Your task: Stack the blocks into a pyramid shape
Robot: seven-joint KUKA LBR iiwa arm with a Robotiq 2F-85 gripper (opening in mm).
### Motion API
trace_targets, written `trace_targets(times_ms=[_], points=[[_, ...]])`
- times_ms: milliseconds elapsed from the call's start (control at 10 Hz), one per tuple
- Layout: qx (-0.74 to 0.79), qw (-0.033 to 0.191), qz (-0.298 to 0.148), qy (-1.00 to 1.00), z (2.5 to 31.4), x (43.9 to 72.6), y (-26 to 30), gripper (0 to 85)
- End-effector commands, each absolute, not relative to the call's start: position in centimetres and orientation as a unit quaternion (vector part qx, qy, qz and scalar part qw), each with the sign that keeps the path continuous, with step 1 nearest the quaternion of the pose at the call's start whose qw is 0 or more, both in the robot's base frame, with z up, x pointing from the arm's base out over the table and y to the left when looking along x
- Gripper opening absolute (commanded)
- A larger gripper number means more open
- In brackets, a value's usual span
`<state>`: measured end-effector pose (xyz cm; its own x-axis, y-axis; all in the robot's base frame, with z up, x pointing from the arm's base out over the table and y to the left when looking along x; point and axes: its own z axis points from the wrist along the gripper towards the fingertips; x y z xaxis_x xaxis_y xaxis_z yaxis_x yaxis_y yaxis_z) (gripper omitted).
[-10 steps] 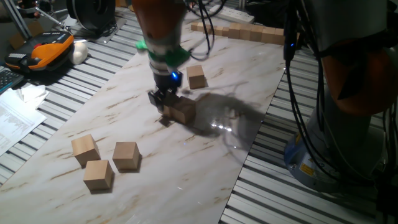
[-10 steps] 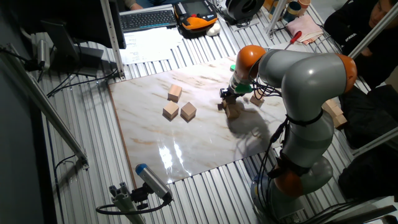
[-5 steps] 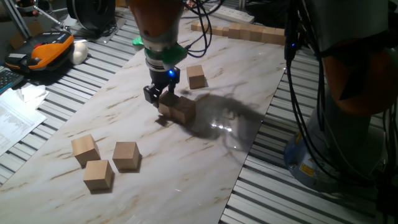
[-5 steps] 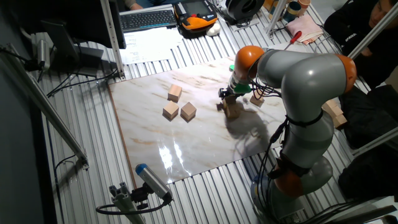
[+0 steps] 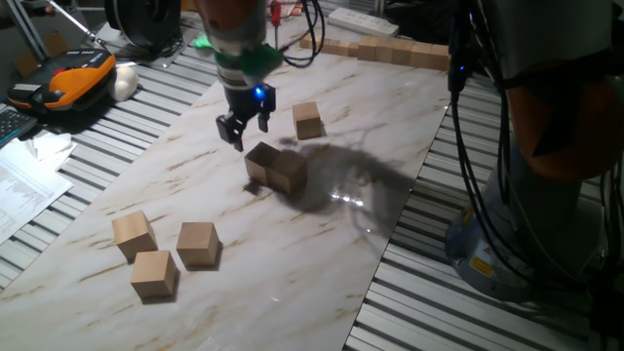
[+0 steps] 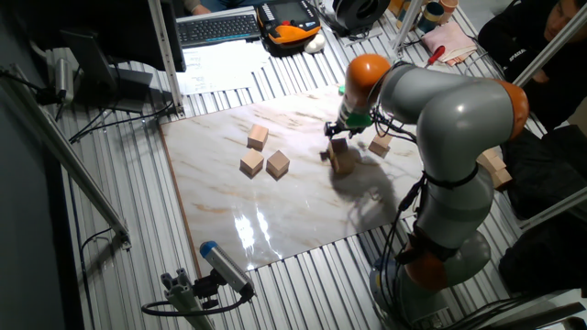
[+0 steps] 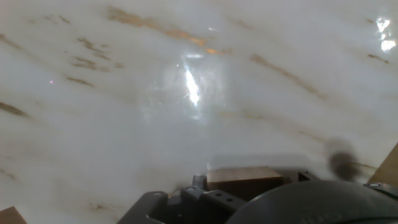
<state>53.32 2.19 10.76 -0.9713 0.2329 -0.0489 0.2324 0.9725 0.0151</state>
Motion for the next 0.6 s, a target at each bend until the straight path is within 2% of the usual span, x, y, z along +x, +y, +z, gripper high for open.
trace_targets(times_ms=[0, 100, 200, 500], points=[[0.129, 0.022, 0.008, 0.991, 11.3, 53.2, 3.0, 68.0], [0.138, 0.018, 0.021, 0.990, 11.7, 52.9, 3.6, 68.0], [0.142, 0.018, 0.031, 0.989, 11.6, 52.6, 3.9, 51.0], [0.161, 0.028, 0.017, 0.986, 11.1, 52.1, 4.4, 51.0]])
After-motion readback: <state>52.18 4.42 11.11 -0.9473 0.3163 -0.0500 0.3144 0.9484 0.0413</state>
